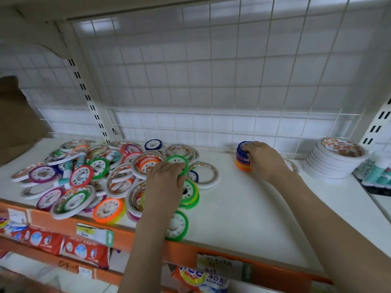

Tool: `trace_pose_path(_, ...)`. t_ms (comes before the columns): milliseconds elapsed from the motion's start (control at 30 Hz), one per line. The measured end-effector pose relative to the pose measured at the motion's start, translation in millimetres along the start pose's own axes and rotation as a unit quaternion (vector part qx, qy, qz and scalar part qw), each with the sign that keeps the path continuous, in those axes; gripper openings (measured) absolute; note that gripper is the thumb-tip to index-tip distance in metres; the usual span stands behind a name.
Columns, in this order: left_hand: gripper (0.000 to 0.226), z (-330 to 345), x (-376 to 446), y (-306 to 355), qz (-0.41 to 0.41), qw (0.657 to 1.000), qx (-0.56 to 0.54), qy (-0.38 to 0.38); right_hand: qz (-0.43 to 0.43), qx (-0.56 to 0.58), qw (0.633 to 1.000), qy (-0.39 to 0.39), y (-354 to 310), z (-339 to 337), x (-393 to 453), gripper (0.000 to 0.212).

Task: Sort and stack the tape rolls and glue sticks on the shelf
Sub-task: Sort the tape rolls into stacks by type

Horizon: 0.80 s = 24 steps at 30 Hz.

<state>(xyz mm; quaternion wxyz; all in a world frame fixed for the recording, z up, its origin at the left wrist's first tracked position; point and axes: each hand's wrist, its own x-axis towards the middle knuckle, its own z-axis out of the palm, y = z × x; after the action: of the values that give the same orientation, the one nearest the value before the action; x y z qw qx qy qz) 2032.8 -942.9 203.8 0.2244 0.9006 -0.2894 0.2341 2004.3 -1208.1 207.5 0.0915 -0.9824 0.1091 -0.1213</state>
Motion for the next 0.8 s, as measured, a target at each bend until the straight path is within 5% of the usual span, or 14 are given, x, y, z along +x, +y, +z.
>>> trace_pose_path(233, 0.029, 5, -1, 2, 0.013, 1.000, -0.012, -0.011, -0.001, -0.004, 1.000, -0.003, -3, -2, -6, 0.040)
trace_pose_path(533, 0.021, 33, 36, 49, 0.073, 0.996, -0.030, -0.039, 0.001, 0.041, 0.990, 0.133, 31, -4, -58, 0.029)
trace_pose_path(800, 0.023, 63, 95, 110, 0.171, 0.980, -0.005, -0.101, 0.152, -0.006, 0.978, 0.140, 70, 16, -116, 0.014)
